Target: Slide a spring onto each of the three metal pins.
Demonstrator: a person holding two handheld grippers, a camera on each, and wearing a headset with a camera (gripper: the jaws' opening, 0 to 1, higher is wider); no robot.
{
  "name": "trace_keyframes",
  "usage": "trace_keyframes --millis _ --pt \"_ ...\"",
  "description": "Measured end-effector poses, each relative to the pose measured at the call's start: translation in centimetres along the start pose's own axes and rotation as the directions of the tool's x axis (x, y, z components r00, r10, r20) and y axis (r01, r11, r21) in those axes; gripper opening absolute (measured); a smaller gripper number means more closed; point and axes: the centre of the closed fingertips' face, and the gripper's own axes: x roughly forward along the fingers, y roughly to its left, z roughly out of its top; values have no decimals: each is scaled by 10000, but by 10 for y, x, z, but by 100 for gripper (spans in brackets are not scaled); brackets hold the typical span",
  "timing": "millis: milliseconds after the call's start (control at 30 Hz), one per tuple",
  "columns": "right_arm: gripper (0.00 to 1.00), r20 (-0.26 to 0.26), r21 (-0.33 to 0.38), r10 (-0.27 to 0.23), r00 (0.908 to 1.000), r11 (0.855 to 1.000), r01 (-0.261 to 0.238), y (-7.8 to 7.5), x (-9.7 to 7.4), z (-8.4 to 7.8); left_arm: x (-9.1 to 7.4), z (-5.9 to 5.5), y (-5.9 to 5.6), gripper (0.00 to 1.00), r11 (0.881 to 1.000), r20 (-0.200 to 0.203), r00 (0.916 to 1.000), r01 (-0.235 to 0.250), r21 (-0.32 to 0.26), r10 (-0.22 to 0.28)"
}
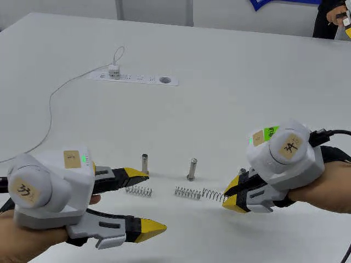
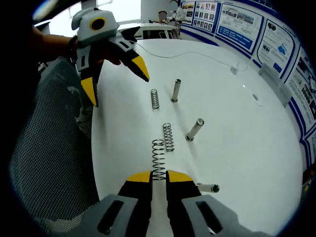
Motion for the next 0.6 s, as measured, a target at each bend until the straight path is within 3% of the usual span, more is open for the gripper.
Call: trace_keyframes --millis 300,600 --pt "11 178 -999 498 9986 9939 -477 16 -1 24 16 3 -2 50 9989 22 9989 475 40 -475" --pt "11 330 -1814 764 9965 9810 -692 26 -2 45 20 9 -7 40 9961 76 9967 802 373 -806"
